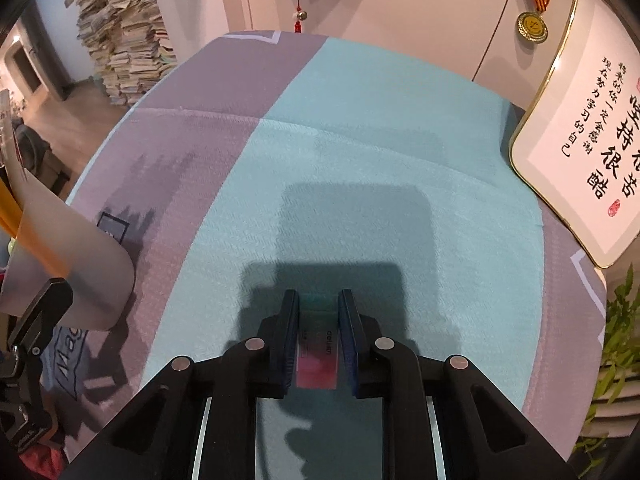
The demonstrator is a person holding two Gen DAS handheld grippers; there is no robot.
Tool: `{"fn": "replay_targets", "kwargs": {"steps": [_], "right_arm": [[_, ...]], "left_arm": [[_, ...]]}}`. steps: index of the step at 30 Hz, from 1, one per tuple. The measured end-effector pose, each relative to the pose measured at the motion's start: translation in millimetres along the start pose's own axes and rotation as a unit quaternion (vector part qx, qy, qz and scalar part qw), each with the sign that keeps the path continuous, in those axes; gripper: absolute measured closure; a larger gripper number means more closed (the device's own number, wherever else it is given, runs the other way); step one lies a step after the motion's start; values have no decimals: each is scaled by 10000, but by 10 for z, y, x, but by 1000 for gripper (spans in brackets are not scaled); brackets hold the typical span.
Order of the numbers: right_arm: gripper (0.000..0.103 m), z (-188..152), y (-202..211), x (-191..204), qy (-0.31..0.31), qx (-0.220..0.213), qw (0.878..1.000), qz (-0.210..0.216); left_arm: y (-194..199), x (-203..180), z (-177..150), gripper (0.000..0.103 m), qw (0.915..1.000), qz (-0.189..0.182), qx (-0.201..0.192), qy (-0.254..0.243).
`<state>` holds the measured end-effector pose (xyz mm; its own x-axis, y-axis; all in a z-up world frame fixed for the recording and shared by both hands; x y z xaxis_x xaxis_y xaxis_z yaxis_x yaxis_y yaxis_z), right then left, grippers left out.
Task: Organize stationery
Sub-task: 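Move the right tool to the pink-green eraser and grasp it, then carry the eraser over the cup and release it inside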
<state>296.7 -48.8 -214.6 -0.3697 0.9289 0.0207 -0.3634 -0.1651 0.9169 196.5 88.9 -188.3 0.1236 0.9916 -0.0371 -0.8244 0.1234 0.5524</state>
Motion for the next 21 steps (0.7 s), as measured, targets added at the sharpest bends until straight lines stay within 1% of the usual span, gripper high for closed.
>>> {"fn": "replay_targets", "kwargs": {"steps": [3,7,11,13,16,21], "right_arm": [[82,1,177,-41,-187,-216,9995,155],[82,-4,453,-45,-284,-539,9980,195],[82,-55,781,26,-331,-906,9944,441],[82,-63,895,80,-316,-1044,9927,513],[82,-43,1088,240,-231,-1262,9890,733],[82,76,1287,570,56,-1562,9824,1027]], "left_arm": [[0,2,0,33,10000,1,0,-1],[1,2,-1,33,10000,0,0,0],[2,3,-2,33,10000,0,-1,-1],[2,3,-2,33,10000,0,0,0],[0,-1,-2,33,10000,-2,0,3],[2,2,-4,33,10000,-2,0,1]]}}
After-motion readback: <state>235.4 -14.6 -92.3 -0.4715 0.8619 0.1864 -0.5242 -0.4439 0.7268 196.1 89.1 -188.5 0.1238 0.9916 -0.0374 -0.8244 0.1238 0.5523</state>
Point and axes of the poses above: each gripper's, at about its wrist camera, not at the fingertips, and y roughly against the way its jaws point, x to its left, z to its top, the point moved 3 cm from there along -y, roughly the way its jaws point
